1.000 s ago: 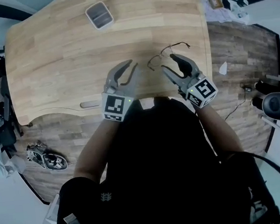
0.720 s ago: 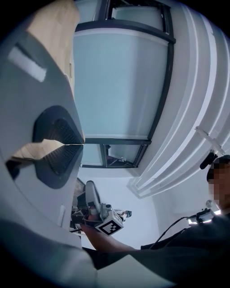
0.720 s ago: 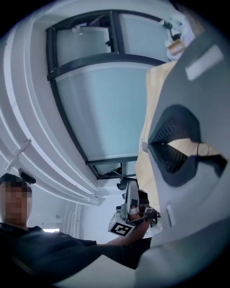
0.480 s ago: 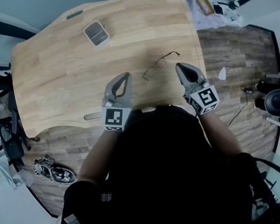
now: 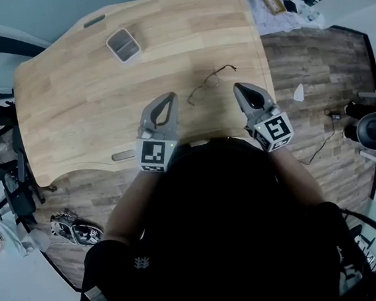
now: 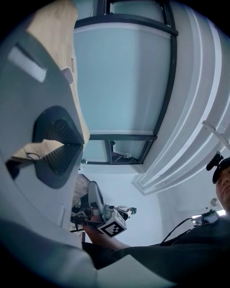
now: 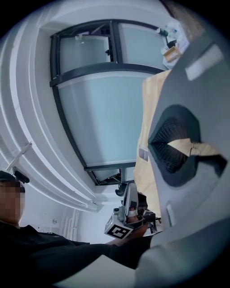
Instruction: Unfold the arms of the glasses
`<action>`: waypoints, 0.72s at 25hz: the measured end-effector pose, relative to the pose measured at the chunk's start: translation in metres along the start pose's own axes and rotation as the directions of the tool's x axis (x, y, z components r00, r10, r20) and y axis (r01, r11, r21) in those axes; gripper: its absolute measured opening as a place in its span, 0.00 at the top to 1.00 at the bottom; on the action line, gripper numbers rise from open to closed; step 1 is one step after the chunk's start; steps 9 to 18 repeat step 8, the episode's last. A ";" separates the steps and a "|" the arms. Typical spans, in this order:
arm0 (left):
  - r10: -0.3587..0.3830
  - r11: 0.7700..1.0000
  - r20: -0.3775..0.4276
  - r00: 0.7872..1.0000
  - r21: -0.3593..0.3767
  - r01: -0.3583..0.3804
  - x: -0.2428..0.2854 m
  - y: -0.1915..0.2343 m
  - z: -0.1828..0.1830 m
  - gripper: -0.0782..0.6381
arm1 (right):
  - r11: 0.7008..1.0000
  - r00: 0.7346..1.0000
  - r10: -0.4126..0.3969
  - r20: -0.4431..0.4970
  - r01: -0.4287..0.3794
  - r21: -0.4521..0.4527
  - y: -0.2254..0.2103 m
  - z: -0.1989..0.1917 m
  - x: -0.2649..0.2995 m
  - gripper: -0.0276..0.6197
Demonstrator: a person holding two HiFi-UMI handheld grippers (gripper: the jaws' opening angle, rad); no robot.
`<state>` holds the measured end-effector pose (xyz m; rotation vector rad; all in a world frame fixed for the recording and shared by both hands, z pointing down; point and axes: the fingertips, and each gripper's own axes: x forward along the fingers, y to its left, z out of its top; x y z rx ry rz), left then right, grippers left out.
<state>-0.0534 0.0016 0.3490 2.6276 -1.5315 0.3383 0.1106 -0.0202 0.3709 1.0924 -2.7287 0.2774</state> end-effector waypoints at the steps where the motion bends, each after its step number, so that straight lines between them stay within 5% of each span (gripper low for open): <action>1: -0.003 1.000 -0.006 1.000 -0.001 0.003 0.000 -0.001 -0.001 0.88 | 1.000 1.000 0.000 0.001 0.000 0.000 -0.001 0.000 0.000 0.96; 18: -0.008 1.000 -0.010 1.000 0.012 0.008 0.007 -0.001 0.002 0.88 | 1.000 1.000 0.003 0.014 -0.003 0.003 -0.009 0.006 0.004 0.96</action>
